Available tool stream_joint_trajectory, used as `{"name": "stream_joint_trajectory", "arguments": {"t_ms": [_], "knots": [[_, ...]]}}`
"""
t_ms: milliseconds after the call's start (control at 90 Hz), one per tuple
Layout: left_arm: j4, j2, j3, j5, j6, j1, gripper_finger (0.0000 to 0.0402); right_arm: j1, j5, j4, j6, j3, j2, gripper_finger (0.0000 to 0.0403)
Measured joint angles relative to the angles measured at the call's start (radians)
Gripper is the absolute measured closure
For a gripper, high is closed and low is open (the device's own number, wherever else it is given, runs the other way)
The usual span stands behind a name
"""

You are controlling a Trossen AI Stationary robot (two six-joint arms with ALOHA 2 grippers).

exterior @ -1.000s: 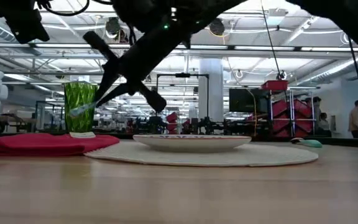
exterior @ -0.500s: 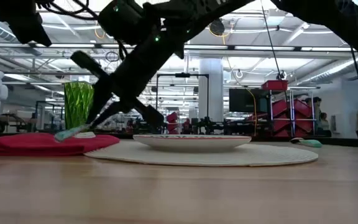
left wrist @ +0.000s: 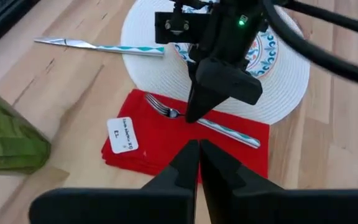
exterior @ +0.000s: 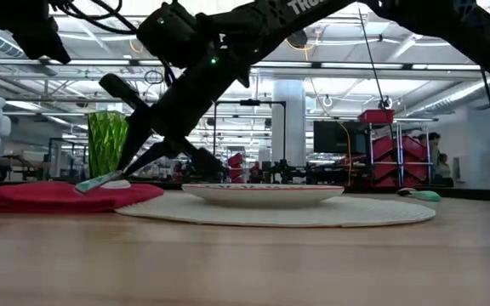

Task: Set table place
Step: Put the white fork on top of the red table napkin on the white tablemat

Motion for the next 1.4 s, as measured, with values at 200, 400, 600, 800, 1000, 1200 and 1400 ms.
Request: {"name": "stream_joint_trajectory", "arguments": {"t_ms": [200, 400, 600, 800, 1000, 1200, 1400], "knots": [[0.0, 0.0, 0.0, 0.004, 0.0, 0.0, 0.0402, 0.0, -0.001, 0.001, 0.0, 0.0, 0.0, 0.0337], [0.0, 0.0, 0.0, 0.025, -0.002, 0.0, 0.0402, 0.0, -0.007, 0.005, -0.01, 0.0, -0.007, 0.0309], [0.0, 0.0, -0.001, 0.031, -0.002, 0.0, 0.0402, 0.015, -0.004, -0.065, -0.056, -0.001, -0.101, 0.0314], [0.001, 0.0, -0.001, 0.031, 0.004, 0.0, 0.0402, 0.051, 0.012, -0.263, -0.13, -0.001, -0.235, 0.0339], [0.005, 0.0, -0.001, 0.031, 0.033, 0.0, 0.0402, 0.102, 0.119, -0.524, -0.129, 0.0, -0.344, 0.0397], [0.052, 0.007, -0.001, 0.021, 0.11, 0.0, 0.0402, 0.139, 0.179, -0.757, -0.112, 0.0, -0.381, 0.0402], [0.15, 0.043, -0.001, 0.02, 0.132, 0.0, 0.0402, 0.148, 0.189, -0.835, -0.25, -0.008, -0.382, 0.0403]]}}
